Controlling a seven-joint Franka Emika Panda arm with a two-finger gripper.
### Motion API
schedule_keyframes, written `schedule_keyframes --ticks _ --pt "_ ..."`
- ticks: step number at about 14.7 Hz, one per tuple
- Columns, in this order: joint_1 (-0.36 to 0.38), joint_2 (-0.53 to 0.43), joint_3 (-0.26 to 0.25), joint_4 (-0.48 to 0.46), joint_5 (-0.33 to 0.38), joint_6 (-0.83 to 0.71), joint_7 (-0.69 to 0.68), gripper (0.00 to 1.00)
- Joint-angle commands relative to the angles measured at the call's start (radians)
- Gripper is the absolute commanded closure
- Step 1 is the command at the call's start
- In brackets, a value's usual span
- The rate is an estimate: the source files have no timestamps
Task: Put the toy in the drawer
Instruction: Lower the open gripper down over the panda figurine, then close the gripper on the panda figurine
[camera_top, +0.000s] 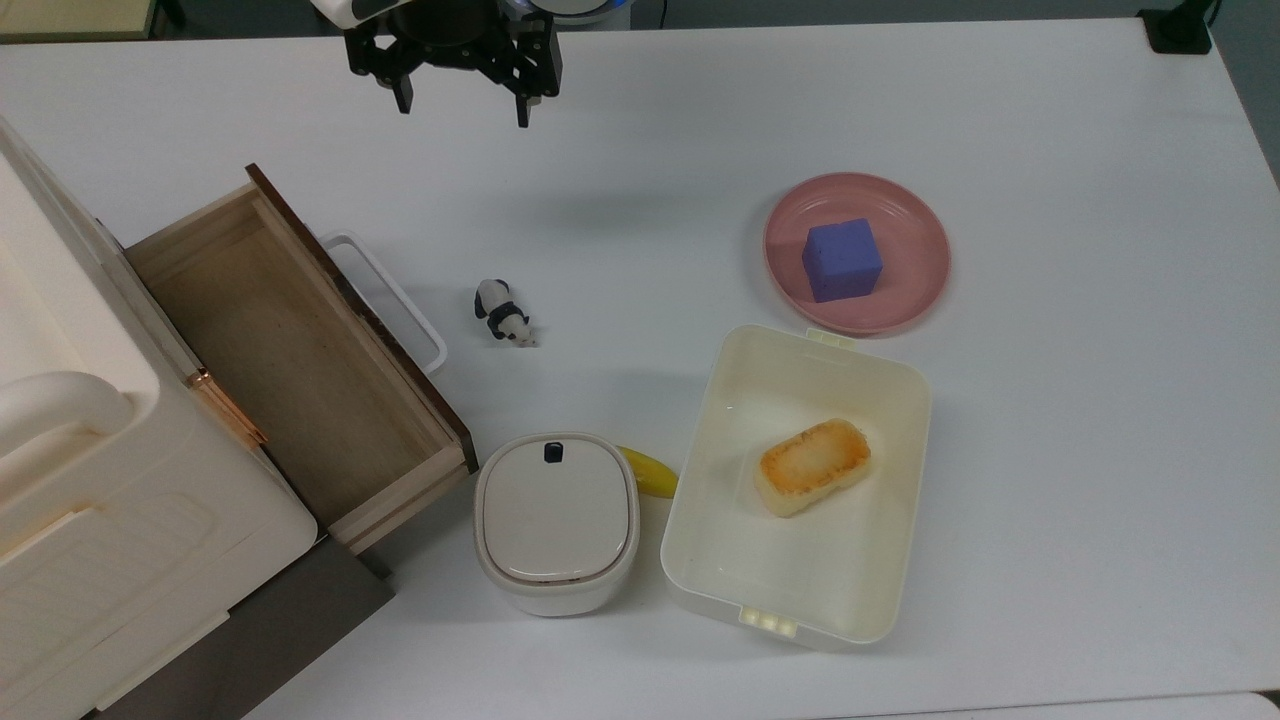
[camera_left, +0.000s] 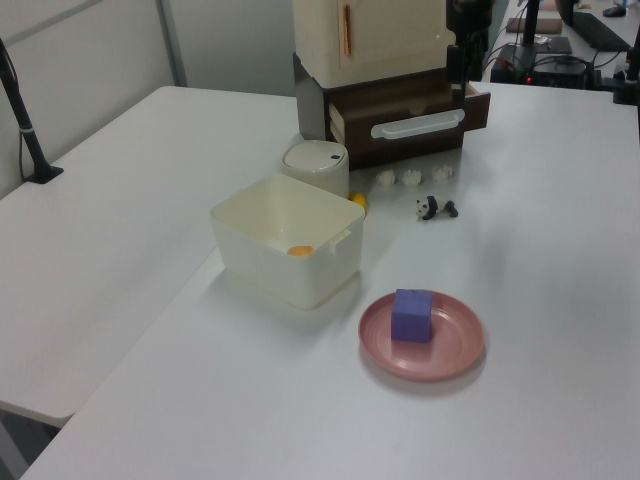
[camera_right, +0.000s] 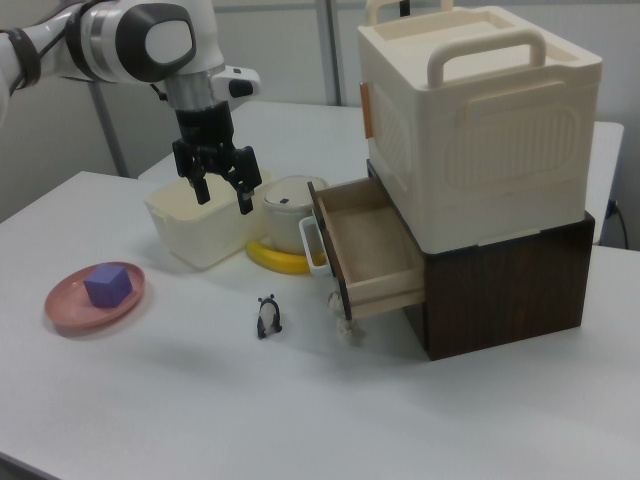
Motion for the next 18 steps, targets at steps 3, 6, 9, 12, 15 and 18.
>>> schedule_keyframes --ticks 3,6,9,12,15,18 --pt "0.009 0.003 0.005 -0.048 0.018 0.067 -0.043 0.03" --pt "0.021 0.010 0.006 -0.099 0.013 0.092 -0.150 0.08" --pt "0.030 0.061 0.006 -0.120 0.010 0.130 -0.286 0.12" --pt "0.074 0.105 0.005 -0.214 -0.040 0.274 -0.310 0.18" --pt "0.078 0.162 0.000 -0.244 -0.088 0.377 -0.314 0.23" --pt "0.073 0.202 -0.003 -0.245 -0.122 0.424 -0.340 0.29"
